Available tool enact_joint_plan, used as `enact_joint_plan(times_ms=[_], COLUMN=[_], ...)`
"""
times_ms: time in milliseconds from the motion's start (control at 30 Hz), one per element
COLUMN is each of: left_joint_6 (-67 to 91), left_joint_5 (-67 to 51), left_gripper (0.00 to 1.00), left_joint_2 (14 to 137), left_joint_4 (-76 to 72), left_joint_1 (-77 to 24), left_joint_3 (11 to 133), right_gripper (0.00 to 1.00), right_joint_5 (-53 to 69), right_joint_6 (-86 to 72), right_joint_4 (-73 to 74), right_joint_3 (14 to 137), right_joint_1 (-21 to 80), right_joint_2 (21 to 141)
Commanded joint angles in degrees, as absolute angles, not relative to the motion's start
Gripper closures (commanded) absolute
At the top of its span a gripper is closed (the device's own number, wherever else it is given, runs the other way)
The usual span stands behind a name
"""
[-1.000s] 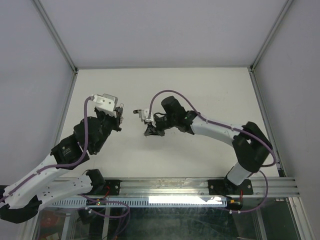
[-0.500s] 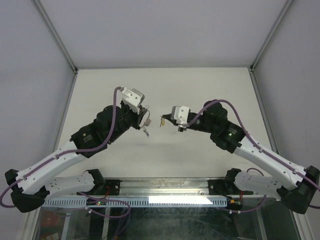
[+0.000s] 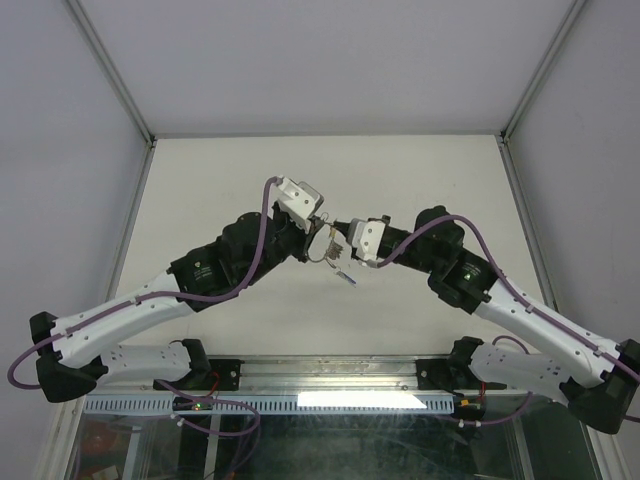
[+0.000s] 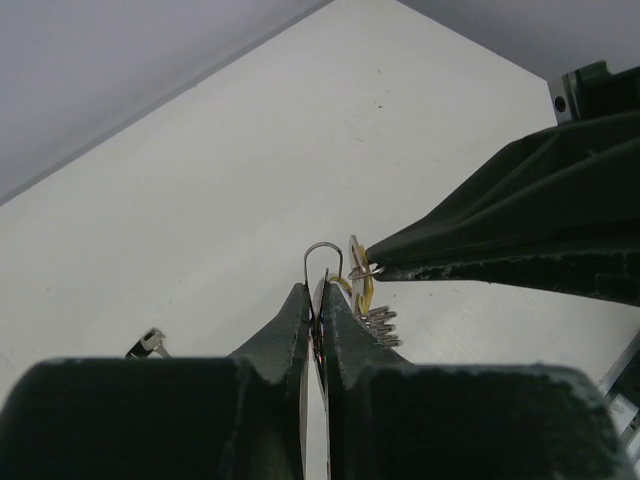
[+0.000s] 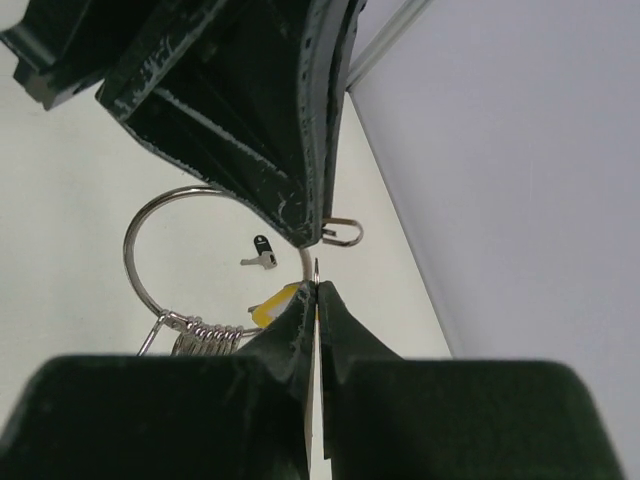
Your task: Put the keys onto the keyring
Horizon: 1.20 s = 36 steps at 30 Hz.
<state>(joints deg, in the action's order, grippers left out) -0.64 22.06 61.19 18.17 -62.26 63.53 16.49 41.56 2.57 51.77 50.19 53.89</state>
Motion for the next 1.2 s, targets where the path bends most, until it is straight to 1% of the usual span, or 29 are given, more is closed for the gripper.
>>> enact_joint_plan(times_ms=[0,1167], left_joint_6=[-1.1,-1.9], left_joint_5=[23.9,24.1], left_gripper=[1.00,1.00], left_joint_2=[60.5,60.6], left_joint_4=[12.9,13.4], left_joint_1=[-62.7,-63.2], left_joint_3=[66.9,66.3], right_gripper=[1.00,1.00], right_joint_5=[14.9,12.4], right_joint_6=[43.8,42.2], right_joint_4=[-1.2,-5.8], right_joint_3=[51.7,52.0], right_joint_1=[50.9,52.5], right_joint_2=[53.3,54.3])
